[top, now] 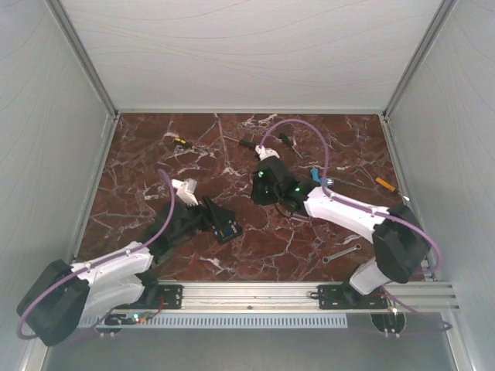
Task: Snap on the fuse box
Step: Pick up the fuse from the center of the board.
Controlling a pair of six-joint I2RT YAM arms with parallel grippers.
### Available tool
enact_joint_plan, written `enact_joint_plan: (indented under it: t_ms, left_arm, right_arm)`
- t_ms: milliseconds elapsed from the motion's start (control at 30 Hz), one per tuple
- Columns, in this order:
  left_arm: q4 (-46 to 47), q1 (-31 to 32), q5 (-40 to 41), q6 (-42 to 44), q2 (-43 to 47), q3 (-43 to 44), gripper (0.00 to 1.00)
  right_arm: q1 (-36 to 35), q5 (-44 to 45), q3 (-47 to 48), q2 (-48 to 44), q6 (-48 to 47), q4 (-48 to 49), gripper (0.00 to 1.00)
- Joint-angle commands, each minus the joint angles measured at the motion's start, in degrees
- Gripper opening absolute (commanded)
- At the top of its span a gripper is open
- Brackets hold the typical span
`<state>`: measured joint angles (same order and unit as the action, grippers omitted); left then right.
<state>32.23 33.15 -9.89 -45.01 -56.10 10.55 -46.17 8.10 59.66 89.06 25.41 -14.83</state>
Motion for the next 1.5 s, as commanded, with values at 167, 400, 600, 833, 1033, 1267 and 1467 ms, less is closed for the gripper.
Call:
enact_joint_plan:
  t_ms: [167,400,600,833,1033,1267,1467]
  left_arm:
    - [14.88,9.08,7.79,4.77,-9.09,6.15,0.53]
    - [20.29,13.65,11.69,8.06,-13.68,9.79,0.51]
    - [24.0,13.87,11.23,8.7,-17.6,11.93,0.47]
    - [25.11,14.28,13.84,9.41,-20.41,13.59,0.36]
    - [25.58,14.54,15.56,10.61,-21.33,14.32,0.26]
    - [29.25,15.06,14.85,12.43,-21.66,13.18,0.08]
    - [31.4,15.8,14.09,13.54,-21.89,12.92,0.0]
  right_arm:
    - [2.17,-4.47,-5.02,-11.77,6.86,6.47,0.18]
    - [2.4,-6.01,-7.23,-15.3,9.16,8.25,0.18]
    - [2.55,-7.53,-8.63,-16.23,10.88,9.84,0.18]
    - [3.07,-9.23,-10.12,-17.12,12.66,11.22,0.19]
    - [3.63,-10.61,-11.41,-18.14,14.28,12.24,0.19]
    - [3.72,-11.59,-13.9,-19.38,16.6,13.51,0.19]
    - [3.88,-12.42,-15.71,-20.27,17.98,14.85,0.19]
